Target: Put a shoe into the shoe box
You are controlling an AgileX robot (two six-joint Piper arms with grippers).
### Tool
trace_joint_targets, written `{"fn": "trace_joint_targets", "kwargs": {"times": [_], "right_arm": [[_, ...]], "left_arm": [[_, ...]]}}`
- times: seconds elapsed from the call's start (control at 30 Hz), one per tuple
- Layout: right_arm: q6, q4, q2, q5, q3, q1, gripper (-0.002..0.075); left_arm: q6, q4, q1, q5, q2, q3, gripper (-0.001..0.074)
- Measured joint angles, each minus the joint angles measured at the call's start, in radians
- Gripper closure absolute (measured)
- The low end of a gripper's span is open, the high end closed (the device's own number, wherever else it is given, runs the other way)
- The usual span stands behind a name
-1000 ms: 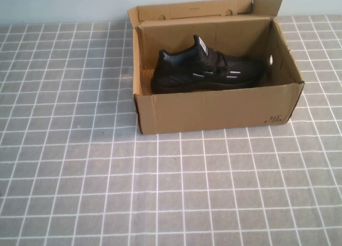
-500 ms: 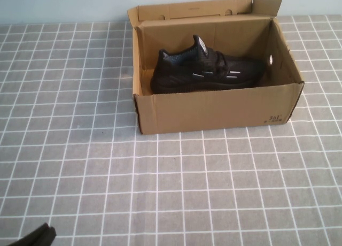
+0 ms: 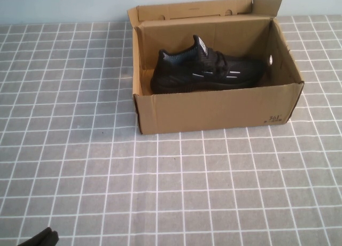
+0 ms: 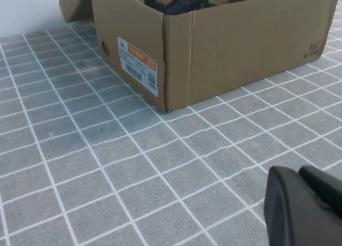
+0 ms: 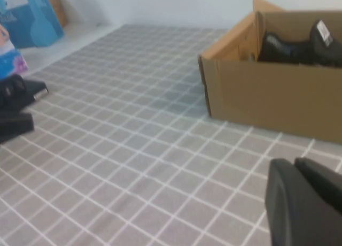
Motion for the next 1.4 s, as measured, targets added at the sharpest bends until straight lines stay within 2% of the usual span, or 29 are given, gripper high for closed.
{"fn": "trace_joint_targets", "kwargs": {"times": [0.13, 0.3, 0.43, 0.53, 0.63, 0.8, 0.93, 1.13, 1.3, 1.4], "right_arm": [[0.0, -0.009, 0.0, 0.0, 0.042, 0.0, 0.0742], [0.0, -0.098, 0.0, -0.008, 0.057, 0.0, 0.0742], [0.0, -0.155, 0.0, -0.136, 0.126, -0.008, 0.0742], [0.0, -0.162, 0.0, -0.294, 0.219, -0.1, 0.0742], [0.0, -0.16, 0.0, -0.442, 0.323, -0.265, 0.0742], [0.002, -0.126, -0.014, -0.487, 0.347, -0.506, 0.0742], [0.002, -0.12, -0.041, -0.475, 0.347, -0.553, 0.0742], [0.002, -0.116, -0.042, -0.361, 0.347, -0.555, 0.0742], [0.002, -0.116, -0.042, -0.186, 0.349, -0.547, 0.0742], [0.002, -0.116, -0.042, -0.156, 0.349, -0.545, 0.0742]], "left_arm": [[0.0, 0.002, 0.0, 0.0, 0.0, 0.0, 0.0735], [0.0, 0.002, 0.0, 0.0, 0.0, 0.0, 0.0735], [0.0, 0.002, 0.0, 0.002, 0.0, 0.0, 0.0735], [0.0, 0.002, 0.0, 0.003, 0.0, 0.0, 0.0735], [0.0, 0.002, 0.0, 0.003, 0.0, 0.0, 0.0735], [0.0, 0.002, 0.0, 0.005, 0.0, 0.0, 0.0735], [0.0, 0.002, 0.0, 0.007, 0.0, 0.0, 0.0735], [0.0, 0.002, 0.0, 0.007, 0.0, 0.0, 0.0735], [0.0, 0.002, 0.0, 0.007, 0.0, 0.0, 0.0735], [0.0, 0.002, 0.0, 0.007, 0.0, 0.0, 0.0736]]}}
